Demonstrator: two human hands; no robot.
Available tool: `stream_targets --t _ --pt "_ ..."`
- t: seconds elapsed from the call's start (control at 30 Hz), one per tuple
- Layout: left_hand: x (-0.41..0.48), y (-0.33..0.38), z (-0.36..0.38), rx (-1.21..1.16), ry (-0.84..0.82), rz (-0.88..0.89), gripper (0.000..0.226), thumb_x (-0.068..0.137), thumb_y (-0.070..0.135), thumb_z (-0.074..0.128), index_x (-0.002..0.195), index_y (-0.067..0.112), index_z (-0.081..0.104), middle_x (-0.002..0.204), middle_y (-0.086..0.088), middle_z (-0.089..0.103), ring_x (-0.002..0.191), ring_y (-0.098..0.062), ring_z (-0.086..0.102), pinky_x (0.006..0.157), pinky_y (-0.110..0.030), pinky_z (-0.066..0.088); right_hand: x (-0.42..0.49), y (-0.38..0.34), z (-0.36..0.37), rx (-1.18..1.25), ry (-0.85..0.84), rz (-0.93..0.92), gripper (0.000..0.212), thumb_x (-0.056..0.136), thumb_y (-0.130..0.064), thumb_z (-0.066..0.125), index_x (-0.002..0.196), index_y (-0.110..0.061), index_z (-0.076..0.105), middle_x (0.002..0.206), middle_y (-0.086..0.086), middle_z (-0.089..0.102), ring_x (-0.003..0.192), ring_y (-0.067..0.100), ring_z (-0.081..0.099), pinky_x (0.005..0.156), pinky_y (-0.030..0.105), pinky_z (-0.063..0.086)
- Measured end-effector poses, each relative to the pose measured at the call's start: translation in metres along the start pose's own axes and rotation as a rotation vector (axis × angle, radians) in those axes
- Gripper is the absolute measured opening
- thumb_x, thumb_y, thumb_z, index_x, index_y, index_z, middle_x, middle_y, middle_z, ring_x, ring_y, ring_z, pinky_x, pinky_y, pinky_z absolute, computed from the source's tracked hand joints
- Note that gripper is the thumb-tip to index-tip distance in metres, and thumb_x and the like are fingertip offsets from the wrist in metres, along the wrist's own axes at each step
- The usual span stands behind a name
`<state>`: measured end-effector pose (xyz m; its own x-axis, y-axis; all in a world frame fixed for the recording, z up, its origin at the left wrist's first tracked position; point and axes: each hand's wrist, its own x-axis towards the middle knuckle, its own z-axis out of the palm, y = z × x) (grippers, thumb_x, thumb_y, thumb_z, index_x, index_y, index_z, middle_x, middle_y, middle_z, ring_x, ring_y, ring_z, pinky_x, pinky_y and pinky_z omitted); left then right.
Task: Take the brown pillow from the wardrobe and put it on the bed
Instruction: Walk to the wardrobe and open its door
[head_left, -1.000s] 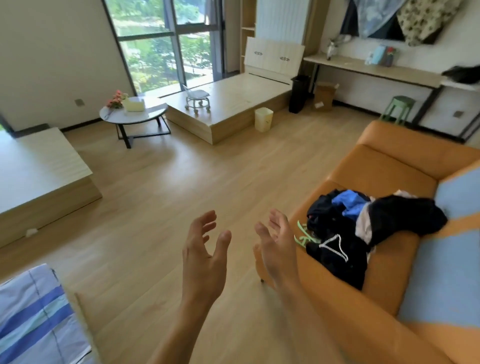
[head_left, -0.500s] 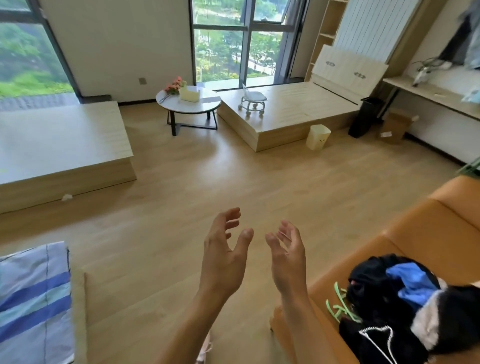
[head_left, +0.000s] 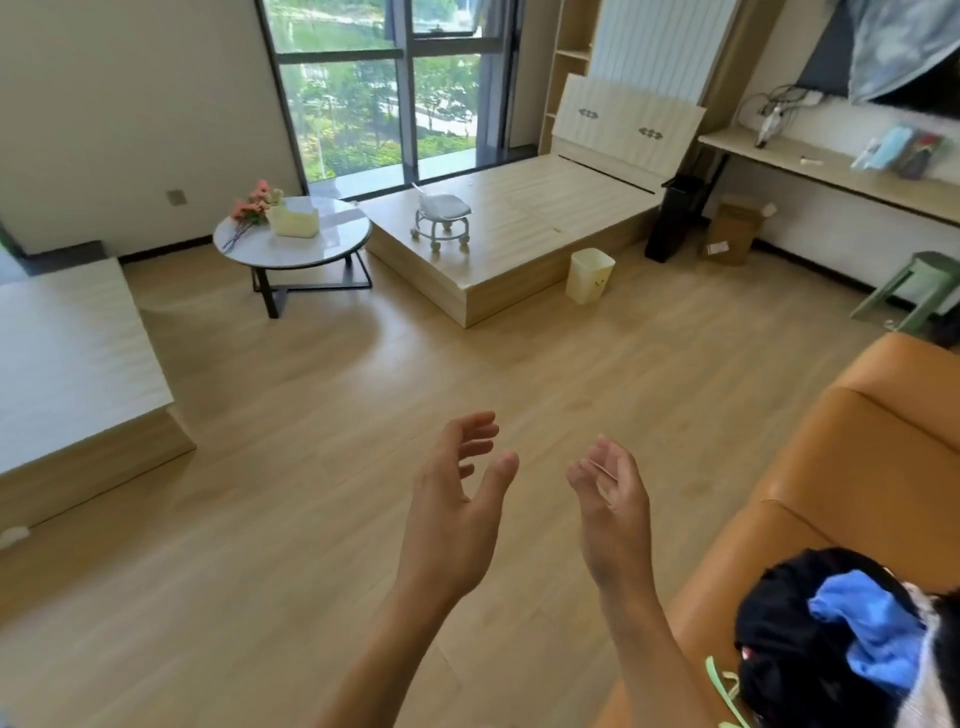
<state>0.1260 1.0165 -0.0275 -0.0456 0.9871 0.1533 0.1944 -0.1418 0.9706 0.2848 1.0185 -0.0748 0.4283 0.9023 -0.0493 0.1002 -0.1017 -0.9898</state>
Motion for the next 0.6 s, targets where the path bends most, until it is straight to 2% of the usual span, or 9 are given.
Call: stream_targets --t 0.13,0.2,0.37,0.5,0.6 --pt "0.067 -0.024 0.030 0.009 -0.059 -0.021 0.041 0.085 0.052 0.058 0.122 0.036 0.061 0.117 0.020 0.070 0.111 0.003 0.064 0.094 -0.027 0.052 0.077 0.012 0.020 0.045 0.046 0.024 0.052 0.101 -0.018 0.067 0.150 -0.016 0.048 0.145 0.001 0.056 0.134 0.017 0.055 0.114 0.041 0.045" --pt "0.106 -0.038 0.047 0.028 -0.081 -0.021 0.039 0.085 0.050 0.059 0.121 0.036 0.062 0.116 0.019 0.071 0.110 0.001 0.065 0.092 -0.026 0.052 0.122 0.019 0.033 0.054 0.047 0.031 0.053 0.101 -0.018 0.067 0.150 -0.018 0.048 0.143 -0.003 0.055 0.135 0.017 0.055 0.115 0.044 0.045" --pt "0.215 -0.051 0.086 0.088 -0.109 -0.006 0.025 0.097 0.025 0.066 0.119 0.036 0.062 0.112 0.014 0.073 0.105 0.000 0.068 0.088 -0.026 0.056 0.236 0.017 0.043 0.096 0.032 0.016 0.050 0.101 -0.023 0.066 0.148 -0.024 0.048 0.143 -0.005 0.055 0.131 0.012 0.055 0.113 0.038 0.046" --pt "0.308 -0.036 0.129 0.078 -0.142 0.034 0.032 0.089 0.040 0.060 0.120 0.035 0.063 0.113 0.011 0.074 0.106 -0.007 0.070 0.089 -0.031 0.055 0.336 0.002 0.025 0.146 0.120 -0.014 0.047 0.101 -0.020 0.067 0.145 -0.023 0.050 0.142 -0.003 0.058 0.129 0.013 0.057 0.106 0.028 0.044" --pt "0.347 -0.034 0.157 0.064 -0.193 0.040 0.036 0.089 0.040 0.059 0.123 0.030 0.065 0.114 0.009 0.075 0.107 -0.009 0.070 0.089 -0.034 0.054 0.373 -0.003 0.008 0.153 0.158 -0.014 0.047 0.101 -0.020 0.068 0.146 -0.020 0.052 0.140 -0.003 0.059 0.128 0.012 0.059 0.108 0.029 0.045"
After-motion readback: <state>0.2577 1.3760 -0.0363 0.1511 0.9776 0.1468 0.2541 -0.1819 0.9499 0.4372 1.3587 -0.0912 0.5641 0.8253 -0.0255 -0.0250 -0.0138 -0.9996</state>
